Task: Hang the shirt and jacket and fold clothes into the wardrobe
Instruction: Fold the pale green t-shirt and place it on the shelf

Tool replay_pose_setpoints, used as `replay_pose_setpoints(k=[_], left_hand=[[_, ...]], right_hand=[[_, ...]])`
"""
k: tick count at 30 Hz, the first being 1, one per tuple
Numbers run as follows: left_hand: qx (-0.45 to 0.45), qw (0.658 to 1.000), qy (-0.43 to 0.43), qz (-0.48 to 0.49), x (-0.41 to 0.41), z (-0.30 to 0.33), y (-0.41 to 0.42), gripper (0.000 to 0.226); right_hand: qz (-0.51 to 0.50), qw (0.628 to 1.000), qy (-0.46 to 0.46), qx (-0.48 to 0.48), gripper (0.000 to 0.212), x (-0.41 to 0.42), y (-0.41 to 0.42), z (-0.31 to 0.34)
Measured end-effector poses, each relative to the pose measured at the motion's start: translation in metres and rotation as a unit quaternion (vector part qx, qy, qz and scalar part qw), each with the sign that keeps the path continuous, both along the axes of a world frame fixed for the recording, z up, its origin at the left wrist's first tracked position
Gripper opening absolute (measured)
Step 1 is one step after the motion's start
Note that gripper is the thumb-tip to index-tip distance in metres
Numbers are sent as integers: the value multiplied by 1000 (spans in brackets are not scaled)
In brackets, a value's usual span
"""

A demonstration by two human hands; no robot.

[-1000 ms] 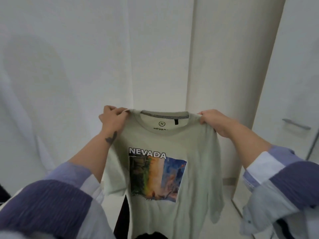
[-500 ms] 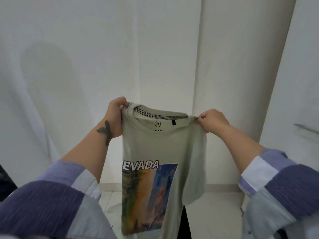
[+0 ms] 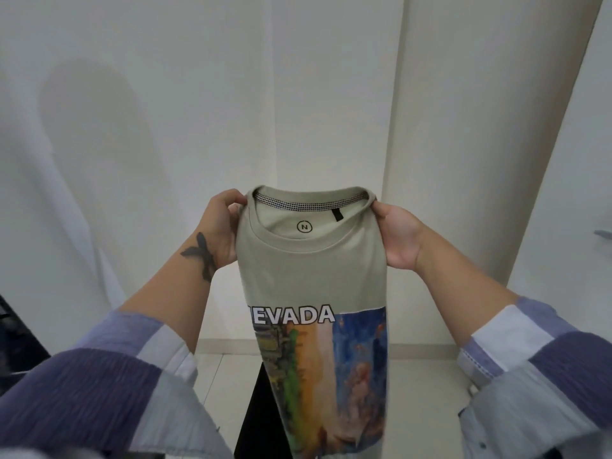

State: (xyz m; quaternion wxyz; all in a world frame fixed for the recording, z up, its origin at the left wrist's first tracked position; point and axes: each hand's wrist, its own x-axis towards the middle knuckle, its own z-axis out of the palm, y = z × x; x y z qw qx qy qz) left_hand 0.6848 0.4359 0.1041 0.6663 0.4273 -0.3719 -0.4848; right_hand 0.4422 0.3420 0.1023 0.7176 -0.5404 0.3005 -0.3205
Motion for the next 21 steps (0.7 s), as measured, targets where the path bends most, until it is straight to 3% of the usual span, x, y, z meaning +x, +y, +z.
replay_pose_setpoints(k=[4,10,16,19,21], left_hand=[[15,1000,7,-11,4,-11,-19,57],[76,996,30,17,22,-32,-79,22],[71,996,43,-12,52,-30,-147,15],[51,996,50,-54,61,-18,-169,31],[44,996,42,-65,60,-9,-174,11]], right_hand=[[-34,999,28,11,50,20,-17,-11],[-125,991,40,19,45,55,-62,-38],[-183,983,20,13,43,86,-120,-36],[-192,981,2,1,41,97,-138,-28],[-185,983,-11,-5,38,101,-141,-22]])
